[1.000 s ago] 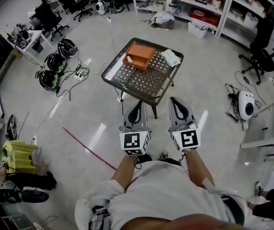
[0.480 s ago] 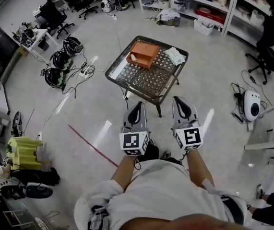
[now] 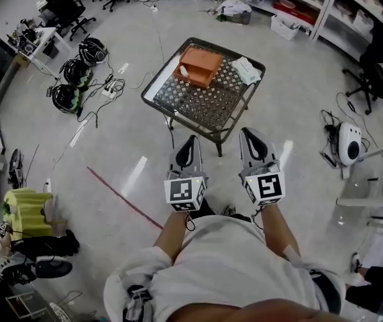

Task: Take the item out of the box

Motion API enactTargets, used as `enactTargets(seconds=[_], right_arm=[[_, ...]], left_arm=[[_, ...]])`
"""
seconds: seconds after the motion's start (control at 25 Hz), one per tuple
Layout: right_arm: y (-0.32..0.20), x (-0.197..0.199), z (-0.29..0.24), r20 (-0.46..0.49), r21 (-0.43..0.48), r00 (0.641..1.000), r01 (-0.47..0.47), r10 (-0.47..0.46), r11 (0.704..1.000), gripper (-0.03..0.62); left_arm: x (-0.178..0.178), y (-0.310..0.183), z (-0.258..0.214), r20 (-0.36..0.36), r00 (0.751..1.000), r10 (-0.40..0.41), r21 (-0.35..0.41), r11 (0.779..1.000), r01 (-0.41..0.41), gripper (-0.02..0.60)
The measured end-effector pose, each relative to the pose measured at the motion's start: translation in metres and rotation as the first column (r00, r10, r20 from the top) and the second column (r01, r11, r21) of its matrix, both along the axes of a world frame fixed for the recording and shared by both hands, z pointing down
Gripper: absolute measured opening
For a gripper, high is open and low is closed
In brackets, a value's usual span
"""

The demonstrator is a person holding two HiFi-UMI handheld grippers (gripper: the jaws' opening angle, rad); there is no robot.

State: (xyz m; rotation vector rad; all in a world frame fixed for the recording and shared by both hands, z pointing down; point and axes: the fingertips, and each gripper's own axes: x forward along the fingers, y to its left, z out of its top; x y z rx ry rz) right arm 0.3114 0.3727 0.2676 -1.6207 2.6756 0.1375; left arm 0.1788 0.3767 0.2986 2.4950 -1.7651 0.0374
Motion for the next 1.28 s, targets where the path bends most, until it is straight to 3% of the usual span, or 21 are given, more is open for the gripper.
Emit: enactTargets(seconds=[0.56, 1.0, 1.28], right_arm=[[-0.11, -0.132, -0.005, -0.059, -0.015, 0.997, 0.053, -0.054, 0.998, 0.005], [-0.16, -0.257, 0.008, -0.084, -0.046, 0.985, 0.146, -0.15, 0.988, 0.005], [-0.199, -0.301, 0.018, -0.101, -0.073, 0.971, 0.21, -0.217, 0.975, 0.005]], left_arm=[[-0.125, -0.105, 0.005, -0.053, 0.999, 0.01, -0.03, 0.999, -0.012, 0.009], [-0.25, -0.14, 0.021, -0.08, 0.996, -0.046, -0.066, 0.997, 0.041, 0.009], [-0.282, -0.17, 0.038, -0.099, 0.991, -0.091, -0.109, 0.991, 0.08, 0.009]])
